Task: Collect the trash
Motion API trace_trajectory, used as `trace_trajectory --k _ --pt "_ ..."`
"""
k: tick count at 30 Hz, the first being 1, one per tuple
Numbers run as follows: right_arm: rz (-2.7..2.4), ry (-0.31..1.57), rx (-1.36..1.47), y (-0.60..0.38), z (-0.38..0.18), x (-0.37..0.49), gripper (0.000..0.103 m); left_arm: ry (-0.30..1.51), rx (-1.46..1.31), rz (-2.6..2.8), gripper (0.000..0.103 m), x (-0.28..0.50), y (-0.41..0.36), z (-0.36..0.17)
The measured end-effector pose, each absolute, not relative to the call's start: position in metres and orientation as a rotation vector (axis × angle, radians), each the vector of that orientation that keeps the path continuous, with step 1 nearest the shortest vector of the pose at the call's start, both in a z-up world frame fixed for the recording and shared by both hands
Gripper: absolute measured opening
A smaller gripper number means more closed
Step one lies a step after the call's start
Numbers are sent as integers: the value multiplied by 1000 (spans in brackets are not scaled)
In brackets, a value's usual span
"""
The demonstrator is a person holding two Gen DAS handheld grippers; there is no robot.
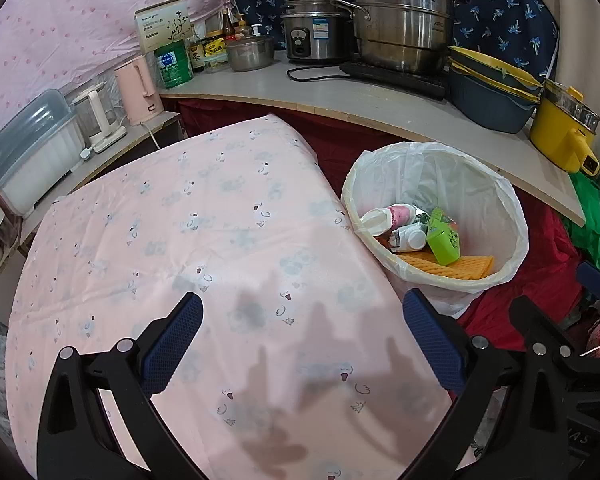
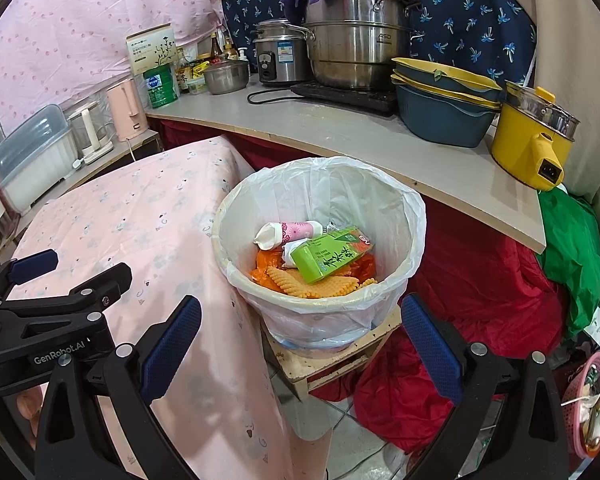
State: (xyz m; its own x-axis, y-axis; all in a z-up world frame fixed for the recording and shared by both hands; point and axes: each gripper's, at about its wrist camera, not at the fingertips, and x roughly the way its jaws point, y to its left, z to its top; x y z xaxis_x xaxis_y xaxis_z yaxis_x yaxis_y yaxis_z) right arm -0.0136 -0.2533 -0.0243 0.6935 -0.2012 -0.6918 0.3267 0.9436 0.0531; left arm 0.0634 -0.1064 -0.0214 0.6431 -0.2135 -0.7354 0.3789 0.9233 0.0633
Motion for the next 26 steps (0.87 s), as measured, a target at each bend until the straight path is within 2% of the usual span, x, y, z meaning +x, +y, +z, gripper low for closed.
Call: trace_trajectory --k 26 --pt "-294 748 181 -256 -26 -12 97 777 241 -346 95 66 -105 -21"
